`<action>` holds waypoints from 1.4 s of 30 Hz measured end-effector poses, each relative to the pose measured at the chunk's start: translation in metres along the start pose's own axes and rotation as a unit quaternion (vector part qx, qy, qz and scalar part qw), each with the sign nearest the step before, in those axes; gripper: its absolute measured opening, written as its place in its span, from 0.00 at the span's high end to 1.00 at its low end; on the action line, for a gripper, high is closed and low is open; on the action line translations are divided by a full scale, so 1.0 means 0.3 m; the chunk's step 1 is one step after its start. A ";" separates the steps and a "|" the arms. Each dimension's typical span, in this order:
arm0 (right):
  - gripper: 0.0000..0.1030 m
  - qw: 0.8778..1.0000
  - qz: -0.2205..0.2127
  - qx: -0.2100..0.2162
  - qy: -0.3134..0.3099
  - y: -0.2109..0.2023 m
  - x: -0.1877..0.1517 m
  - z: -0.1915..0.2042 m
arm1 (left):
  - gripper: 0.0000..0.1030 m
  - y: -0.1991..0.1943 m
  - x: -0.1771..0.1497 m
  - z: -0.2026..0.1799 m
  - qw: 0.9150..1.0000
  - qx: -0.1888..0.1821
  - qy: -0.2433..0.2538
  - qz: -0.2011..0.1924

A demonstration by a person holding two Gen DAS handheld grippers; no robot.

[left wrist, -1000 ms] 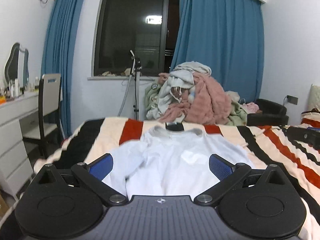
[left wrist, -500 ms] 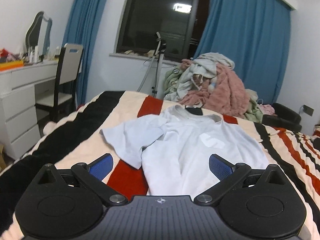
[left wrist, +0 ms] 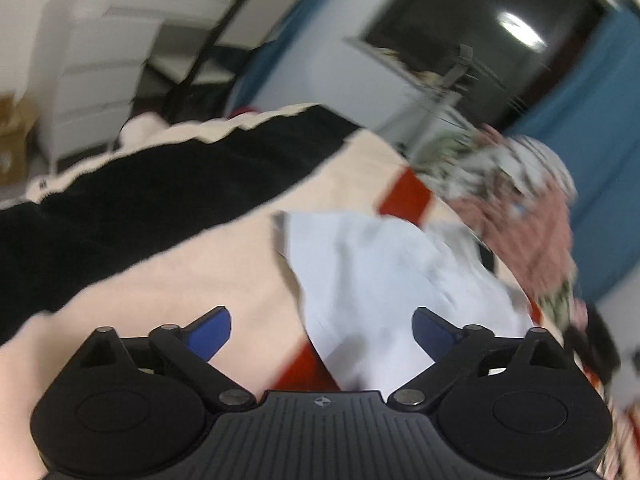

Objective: Fold clothes
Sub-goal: 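Smooth the flat T-shirt body with the left gripper, then grasp the T-shirt edge with the left gripper and pull it straight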

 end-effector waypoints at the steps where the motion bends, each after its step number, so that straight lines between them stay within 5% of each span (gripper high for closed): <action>1: 0.00 1.000 0.007 0.000 0.005 0.021 -0.012 -0.004 | 0.14 0.046 0.025 0.018 1.000 -0.002 -0.022 0.003; 6: 0.00 0.999 0.040 -0.009 0.030 0.114 -0.070 -0.040 | 0.17 0.195 0.091 0.007 1.000 -0.020 -0.014 -0.014; 9: 0.00 0.997 0.053 -0.017 0.045 0.167 -0.088 -0.056 | 0.40 0.274 0.096 -0.029 0.998 -0.001 0.051 -0.020; 13: 0.00 0.997 0.066 -0.024 0.045 0.223 -0.110 -0.054 | 0.88 0.370 0.123 -0.073 0.997 0.021 0.080 0.007; 16: 0.00 0.997 0.070 -0.027 0.035 0.259 -0.120 -0.044 | 0.95 0.399 0.230 -0.154 0.993 0.036 0.113 -0.017; 24: 0.00 0.998 0.060 -0.032 -0.003 0.309 -0.118 -0.001 | 0.97 0.415 0.572 -0.468 0.956 0.110 0.232 -0.143; 27: 0.00 0.998 0.061 -0.026 -0.002 0.308 -0.123 0.005 | 0.96 0.464 0.599 -0.488 0.945 0.149 0.253 -0.146; 30: 0.00 0.998 0.050 -0.027 -0.010 0.301 -0.112 0.009 | 0.77 0.496 0.561 -0.446 0.951 0.144 0.247 -0.119; 32: 0.00 0.998 0.047 -0.026 -0.012 0.303 -0.107 0.009 | 0.48 0.484 0.528 -0.391 0.956 0.145 0.234 -0.100; 36: 0.00 0.999 0.042 -0.022 -0.010 0.301 -0.099 0.008 | 0.46 0.366 0.424 -0.236 0.966 0.136 0.218 -0.036; 42: 0.00 0.999 0.027 -0.023 -0.001 0.256 -0.072 -0.006 | 0.41 -0.049 0.127 0.010 0.977 0.120 0.153 0.087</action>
Point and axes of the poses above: each gripper's, at about its wrist camera, not at the fingertips, and y roughly the way its jaws point, z to its left, x to its top, the point moved 8 cm from there along y, roughly the way its jaws point, and after that the axes turned 13 degrees about -y, right-handed, at the moved point
